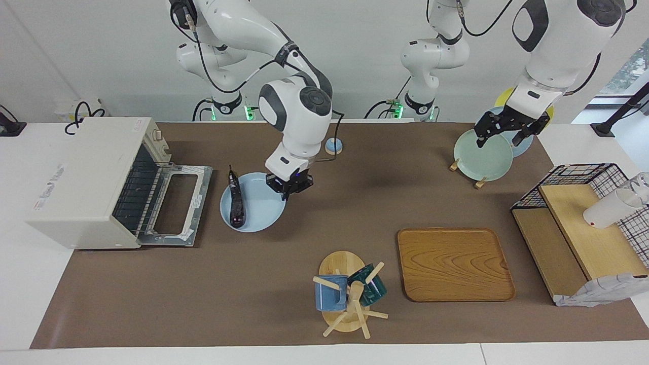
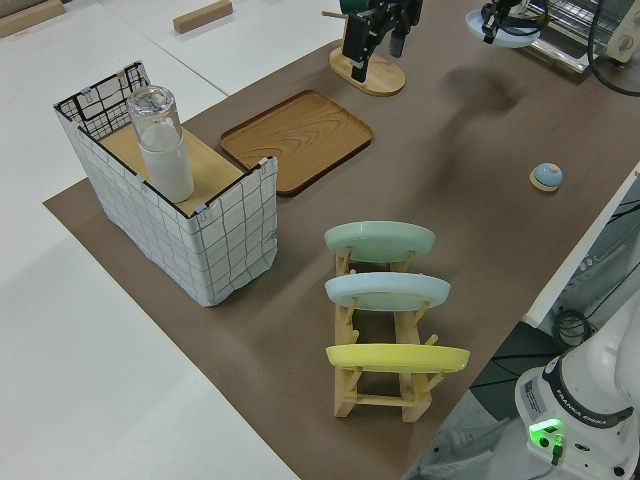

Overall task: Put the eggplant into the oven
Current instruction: 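Carry the eggplant into the open oven with the right gripper and release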

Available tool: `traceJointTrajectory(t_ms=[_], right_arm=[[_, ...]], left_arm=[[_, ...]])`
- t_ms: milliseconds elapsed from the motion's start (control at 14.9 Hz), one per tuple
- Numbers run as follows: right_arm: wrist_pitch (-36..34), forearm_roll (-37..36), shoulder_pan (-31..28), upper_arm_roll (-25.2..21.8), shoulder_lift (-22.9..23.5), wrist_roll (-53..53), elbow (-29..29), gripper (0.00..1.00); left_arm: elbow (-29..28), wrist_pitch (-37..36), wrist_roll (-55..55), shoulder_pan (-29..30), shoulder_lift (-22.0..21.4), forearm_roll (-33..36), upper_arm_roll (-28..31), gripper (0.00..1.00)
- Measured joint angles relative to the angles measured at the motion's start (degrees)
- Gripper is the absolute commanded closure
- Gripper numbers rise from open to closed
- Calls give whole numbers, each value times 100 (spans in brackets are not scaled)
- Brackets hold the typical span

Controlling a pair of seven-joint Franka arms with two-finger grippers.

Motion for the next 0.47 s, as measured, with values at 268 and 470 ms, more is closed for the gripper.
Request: traceJointTrajectory(t_ms=[268,470], right_arm=[[1,-457,-585,-4,-175,-131,-410,100],[6,-508,-1007,-5,-352,-414,-678,100]], left_arm=[[1,-1,0,0,0,7,2,0],[1,-4,-1,1,0,7,11,0]])
